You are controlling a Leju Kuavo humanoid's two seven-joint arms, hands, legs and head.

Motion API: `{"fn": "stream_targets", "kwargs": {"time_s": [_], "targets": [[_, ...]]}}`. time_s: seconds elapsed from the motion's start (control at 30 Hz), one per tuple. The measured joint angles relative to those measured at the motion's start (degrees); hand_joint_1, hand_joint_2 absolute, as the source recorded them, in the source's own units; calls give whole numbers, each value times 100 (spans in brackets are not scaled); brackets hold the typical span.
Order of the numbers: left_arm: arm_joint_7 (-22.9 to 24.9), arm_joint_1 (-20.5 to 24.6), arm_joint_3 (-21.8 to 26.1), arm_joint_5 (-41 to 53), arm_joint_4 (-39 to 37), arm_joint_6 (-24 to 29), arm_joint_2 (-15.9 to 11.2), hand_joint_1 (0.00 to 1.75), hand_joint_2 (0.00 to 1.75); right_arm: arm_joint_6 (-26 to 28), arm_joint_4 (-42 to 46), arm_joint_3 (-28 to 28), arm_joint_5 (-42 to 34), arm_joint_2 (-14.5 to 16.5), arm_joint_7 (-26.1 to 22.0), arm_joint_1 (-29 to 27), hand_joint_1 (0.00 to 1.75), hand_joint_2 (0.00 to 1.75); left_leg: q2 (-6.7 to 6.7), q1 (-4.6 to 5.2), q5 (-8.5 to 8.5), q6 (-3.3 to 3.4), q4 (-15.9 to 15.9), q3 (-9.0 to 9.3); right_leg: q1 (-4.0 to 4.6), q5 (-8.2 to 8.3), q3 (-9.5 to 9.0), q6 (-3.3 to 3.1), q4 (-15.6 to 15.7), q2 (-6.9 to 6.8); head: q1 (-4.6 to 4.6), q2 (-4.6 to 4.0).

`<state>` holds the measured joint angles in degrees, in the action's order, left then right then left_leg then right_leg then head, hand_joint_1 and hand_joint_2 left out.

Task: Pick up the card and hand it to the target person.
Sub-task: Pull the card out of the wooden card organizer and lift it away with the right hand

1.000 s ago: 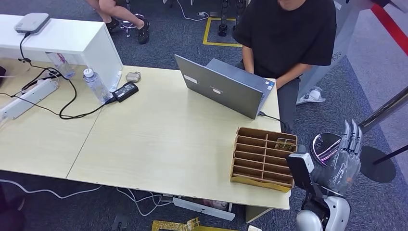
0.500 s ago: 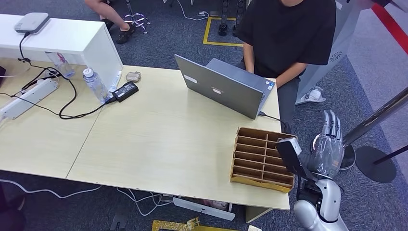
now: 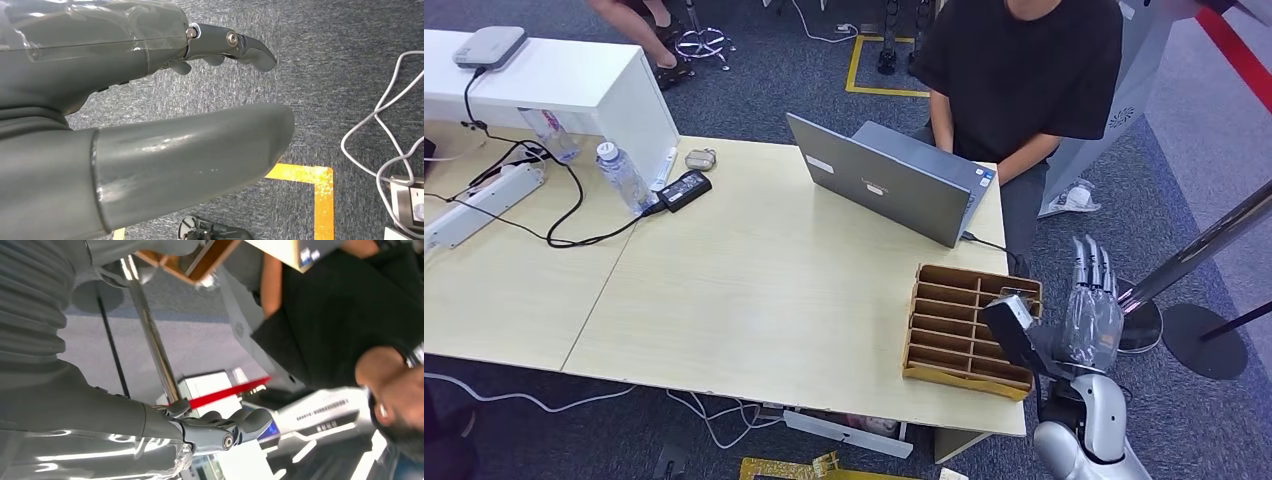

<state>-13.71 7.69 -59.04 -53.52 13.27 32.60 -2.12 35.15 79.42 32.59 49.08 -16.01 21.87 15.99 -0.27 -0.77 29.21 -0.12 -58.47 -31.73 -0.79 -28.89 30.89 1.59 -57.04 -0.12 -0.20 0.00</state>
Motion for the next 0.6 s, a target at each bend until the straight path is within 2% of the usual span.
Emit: {"fn": "stream_targets", "kwargs": {"time_s": [0.07, 0.2, 0.27, 0.43, 0.5, 0.6], "targets": [[-6, 0, 0, 1, 0, -8, 0, 0, 0, -159, -32, 96, -25, -47, 112, 52, 45, 175, 0, 0, 0, 0, 0, 0, 0, 0, 0, 0, 0, 0, 0, 0], [-12, -1, 0, -1, 0, -12, 0, 0, 0, -325, -80, 259, -59, -116, 265, 127, 51, 175, 0, 0, 0, 0, 0, 0, 0, 0, 0, 0, 0, 0, 1, 0], [-13, -2, 0, -8, 0, -12, 0, 0, 0, -336, -91, 334, -82, -160, 343, 147, 61, 175, 0, 0, 0, 0, -1, 0, 0, 0, 0, 0, 0, -1, 0, 0], [-13, -2, 0, -25, 0, -10, 0, 0, 0, -359, -83, 427, -120, -266, 543, 158, 109, 175, 0, 0, 0, 0, -1, 0, 0, 0, 0, 0, 0, 0, 1, 0], [-13, -3, 0, -27, 0, -10, 0, 0, 0, -394, -72, 444, -128, -299, 608, 159, 115, 175, 0, 0, 0, 0, -1, 0, 0, 0, 0, 0, 0, 0, 1, 0], [-13, -3, 0, -27, 0, -10, 0, 0, 0, -403, -70, 448, -130, -305, 621, 160, 115, 175, 0, 0, 0, 0, -1, 0, 0, 0, 0, 0, 0, 0, 1, 0]]}}
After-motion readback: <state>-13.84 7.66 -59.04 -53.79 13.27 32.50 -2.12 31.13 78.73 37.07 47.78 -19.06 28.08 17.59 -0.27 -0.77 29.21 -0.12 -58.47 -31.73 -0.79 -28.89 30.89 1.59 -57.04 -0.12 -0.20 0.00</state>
